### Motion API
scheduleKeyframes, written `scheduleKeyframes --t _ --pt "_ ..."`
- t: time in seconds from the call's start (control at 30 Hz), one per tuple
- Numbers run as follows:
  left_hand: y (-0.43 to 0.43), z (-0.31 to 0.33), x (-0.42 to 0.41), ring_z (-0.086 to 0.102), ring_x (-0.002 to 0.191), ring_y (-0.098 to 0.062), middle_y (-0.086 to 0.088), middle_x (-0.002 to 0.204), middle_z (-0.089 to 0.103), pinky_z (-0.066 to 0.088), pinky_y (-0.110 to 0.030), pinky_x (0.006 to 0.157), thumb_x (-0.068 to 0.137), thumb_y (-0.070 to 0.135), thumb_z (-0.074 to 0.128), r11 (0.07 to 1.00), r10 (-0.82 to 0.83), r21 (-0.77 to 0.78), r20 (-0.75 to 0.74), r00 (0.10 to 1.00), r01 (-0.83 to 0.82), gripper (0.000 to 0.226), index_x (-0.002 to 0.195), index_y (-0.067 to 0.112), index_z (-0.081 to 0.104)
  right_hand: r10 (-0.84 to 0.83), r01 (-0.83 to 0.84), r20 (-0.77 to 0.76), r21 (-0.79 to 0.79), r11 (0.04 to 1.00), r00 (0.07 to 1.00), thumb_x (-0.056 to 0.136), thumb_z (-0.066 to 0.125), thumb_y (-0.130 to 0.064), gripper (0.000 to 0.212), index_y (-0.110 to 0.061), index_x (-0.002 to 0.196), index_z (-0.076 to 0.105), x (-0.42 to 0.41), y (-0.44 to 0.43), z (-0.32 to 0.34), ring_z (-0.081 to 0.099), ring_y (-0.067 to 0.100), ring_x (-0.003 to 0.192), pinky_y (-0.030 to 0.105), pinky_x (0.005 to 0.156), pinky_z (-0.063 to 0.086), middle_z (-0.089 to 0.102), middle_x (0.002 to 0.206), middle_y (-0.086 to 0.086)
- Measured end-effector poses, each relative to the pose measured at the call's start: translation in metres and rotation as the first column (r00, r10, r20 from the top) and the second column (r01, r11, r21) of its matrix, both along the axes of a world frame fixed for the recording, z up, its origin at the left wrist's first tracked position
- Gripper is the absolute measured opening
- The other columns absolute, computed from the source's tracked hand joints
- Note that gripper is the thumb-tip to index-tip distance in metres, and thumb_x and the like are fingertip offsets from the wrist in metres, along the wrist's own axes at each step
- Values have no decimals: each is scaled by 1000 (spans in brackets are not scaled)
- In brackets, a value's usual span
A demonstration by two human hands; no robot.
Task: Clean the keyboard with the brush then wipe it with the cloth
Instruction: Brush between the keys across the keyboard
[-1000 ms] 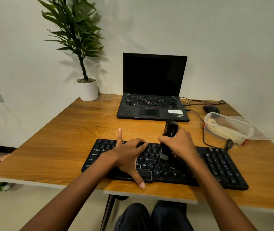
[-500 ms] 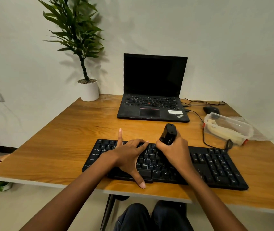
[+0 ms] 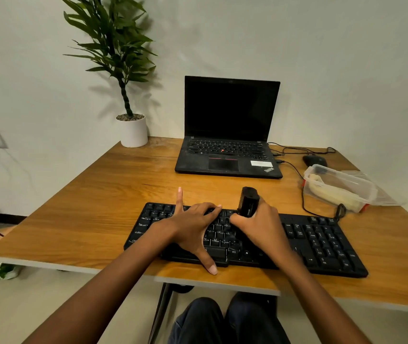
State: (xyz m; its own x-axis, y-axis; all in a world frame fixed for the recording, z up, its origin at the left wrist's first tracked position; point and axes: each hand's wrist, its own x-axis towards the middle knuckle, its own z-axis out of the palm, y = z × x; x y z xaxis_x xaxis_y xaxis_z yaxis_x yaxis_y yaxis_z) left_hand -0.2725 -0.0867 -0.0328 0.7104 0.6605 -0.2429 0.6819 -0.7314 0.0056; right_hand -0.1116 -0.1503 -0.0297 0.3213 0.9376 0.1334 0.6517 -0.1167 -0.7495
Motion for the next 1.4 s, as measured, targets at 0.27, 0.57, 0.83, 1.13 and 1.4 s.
scheduleKeyframes --t 0.27,0.57,0.83,1.13,1.4 --pt "0 1 -1 -10 146 -19 -1 159 -8 -33 -67 92 62 73 66 1000 4 -10 0 1000 -4 132 149 17 -16 -14 22 -58 135 991 998 75 69 -23 24 -15 88 51 3 6 3 56 14 62 26 54 45 58 71 -1" --pt "0 1 0 -9 146 -21 -1 159 -8 -35 -66 91 63 73 66 1000 10 -5 4 1000 -10 131 149 17 -16 -26 30 -60 58 998 998 75 69 -24 22 -13 87 53 10 9 19 55 11 57 26 48 46 58 71 -1" --pt "1 -1 0 -10 146 -20 -1 159 -9 -36 -65 89 62 73 66 1000 6 -8 11 1000 -6 132 149 17 -16 -15 10 -53 -87 996 998 76 68 -27 23 -14 85 51 9 -1 11 55 12 50 21 40 40 59 69 0" --pt "3 -5 -2 -13 145 -19 -1 159 -9 -36 -65 89 62 74 66 1000 0 -15 22 1000 0 133 149 18 -17 -77 79 -41 40 996 996 74 68 -31 26 -19 87 49 -7 -18 -3 57 13 60 25 49 43 58 73 -2" --pt "2 -6 -3 -12 146 -19 0 159 -8 -37 -64 89 62 74 65 1000 2 -5 30 1000 -2 132 148 18 -18 -123 133 -71 158 978 990 73 70 -33 32 -21 94 49 -26 -37 -9 59 14 68 32 61 52 57 71 -7"
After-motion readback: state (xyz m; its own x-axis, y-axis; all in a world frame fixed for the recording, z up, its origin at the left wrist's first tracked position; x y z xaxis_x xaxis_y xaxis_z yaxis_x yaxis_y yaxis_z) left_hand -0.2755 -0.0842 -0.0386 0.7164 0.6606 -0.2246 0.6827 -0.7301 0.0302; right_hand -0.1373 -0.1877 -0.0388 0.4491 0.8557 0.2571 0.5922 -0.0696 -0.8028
